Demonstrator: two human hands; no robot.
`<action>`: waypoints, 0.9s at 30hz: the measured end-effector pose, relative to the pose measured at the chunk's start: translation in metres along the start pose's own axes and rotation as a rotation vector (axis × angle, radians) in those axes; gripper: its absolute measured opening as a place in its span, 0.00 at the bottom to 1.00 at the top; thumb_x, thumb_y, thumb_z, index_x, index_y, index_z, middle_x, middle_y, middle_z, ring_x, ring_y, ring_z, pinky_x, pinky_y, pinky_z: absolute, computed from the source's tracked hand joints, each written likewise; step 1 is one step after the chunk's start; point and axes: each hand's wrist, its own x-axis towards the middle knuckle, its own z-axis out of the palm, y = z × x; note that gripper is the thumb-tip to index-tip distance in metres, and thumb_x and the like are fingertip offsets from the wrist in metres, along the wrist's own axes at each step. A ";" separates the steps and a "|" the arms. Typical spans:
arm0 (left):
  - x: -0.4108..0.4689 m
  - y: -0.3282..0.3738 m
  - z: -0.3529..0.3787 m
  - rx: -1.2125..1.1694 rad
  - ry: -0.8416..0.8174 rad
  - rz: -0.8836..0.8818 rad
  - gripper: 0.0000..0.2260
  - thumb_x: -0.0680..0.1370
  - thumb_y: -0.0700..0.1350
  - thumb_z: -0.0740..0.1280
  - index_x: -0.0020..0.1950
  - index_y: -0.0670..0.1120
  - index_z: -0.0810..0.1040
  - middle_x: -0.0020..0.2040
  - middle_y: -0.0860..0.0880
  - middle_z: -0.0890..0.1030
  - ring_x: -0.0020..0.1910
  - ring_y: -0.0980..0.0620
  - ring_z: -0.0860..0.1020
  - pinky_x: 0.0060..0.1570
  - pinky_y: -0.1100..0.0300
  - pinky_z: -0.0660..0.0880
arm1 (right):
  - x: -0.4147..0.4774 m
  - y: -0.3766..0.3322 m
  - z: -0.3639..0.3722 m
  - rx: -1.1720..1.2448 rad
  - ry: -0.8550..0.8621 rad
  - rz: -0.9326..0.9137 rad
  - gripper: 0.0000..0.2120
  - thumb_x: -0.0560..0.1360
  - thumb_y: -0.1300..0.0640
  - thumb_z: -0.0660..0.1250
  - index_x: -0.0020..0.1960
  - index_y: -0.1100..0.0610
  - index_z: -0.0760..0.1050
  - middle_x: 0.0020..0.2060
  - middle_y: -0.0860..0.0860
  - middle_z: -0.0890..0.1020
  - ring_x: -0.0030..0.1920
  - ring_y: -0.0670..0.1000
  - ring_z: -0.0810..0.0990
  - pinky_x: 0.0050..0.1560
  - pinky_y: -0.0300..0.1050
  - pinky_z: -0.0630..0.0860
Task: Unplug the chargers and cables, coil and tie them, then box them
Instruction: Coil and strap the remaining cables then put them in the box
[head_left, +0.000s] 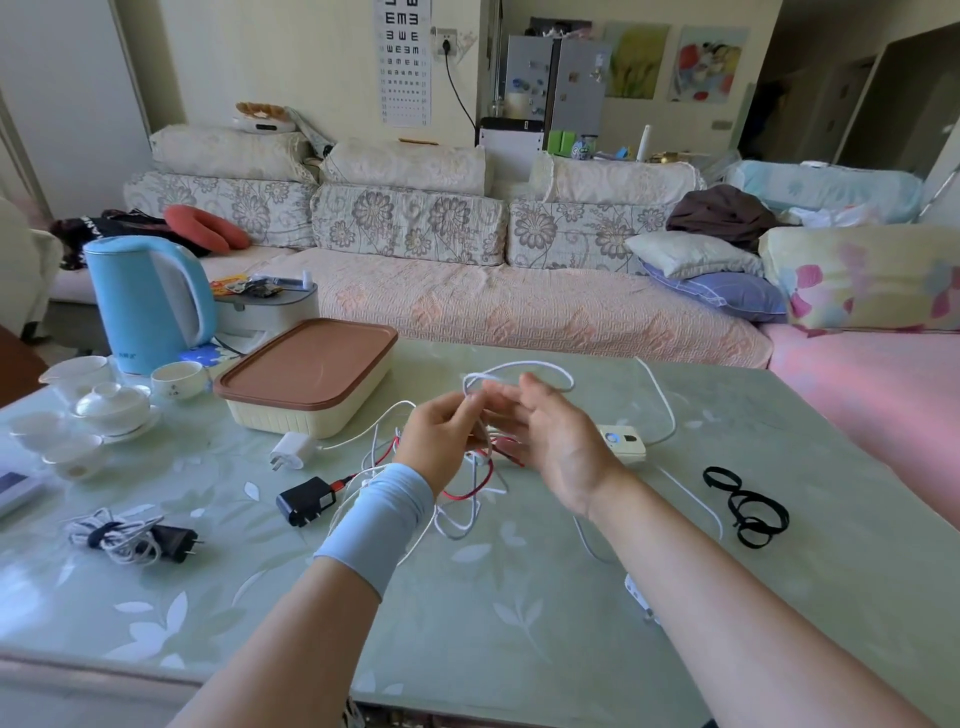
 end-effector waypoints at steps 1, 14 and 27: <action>0.001 -0.001 -0.002 -0.014 0.010 0.001 0.15 0.80 0.43 0.65 0.34 0.47 0.79 0.31 0.45 0.78 0.31 0.49 0.77 0.37 0.57 0.79 | 0.001 0.003 0.000 -0.043 -0.040 0.003 0.30 0.72 0.39 0.67 0.67 0.57 0.75 0.60 0.54 0.82 0.59 0.50 0.80 0.60 0.50 0.73; 0.002 0.012 -0.018 -0.253 0.242 0.096 0.06 0.76 0.37 0.69 0.39 0.40 0.81 0.34 0.52 0.83 0.30 0.52 0.80 0.29 0.61 0.78 | 0.006 0.017 0.005 -0.635 0.090 -0.052 0.05 0.77 0.60 0.70 0.49 0.59 0.85 0.40 0.47 0.85 0.42 0.43 0.80 0.48 0.35 0.73; -0.002 -0.015 -0.005 0.539 -0.341 0.034 0.05 0.73 0.46 0.73 0.47 0.52 0.83 0.43 0.52 0.85 0.43 0.50 0.83 0.53 0.57 0.78 | 0.002 -0.020 -0.008 0.279 0.464 -0.136 0.04 0.78 0.59 0.67 0.47 0.59 0.79 0.36 0.52 0.84 0.34 0.49 0.84 0.27 0.36 0.72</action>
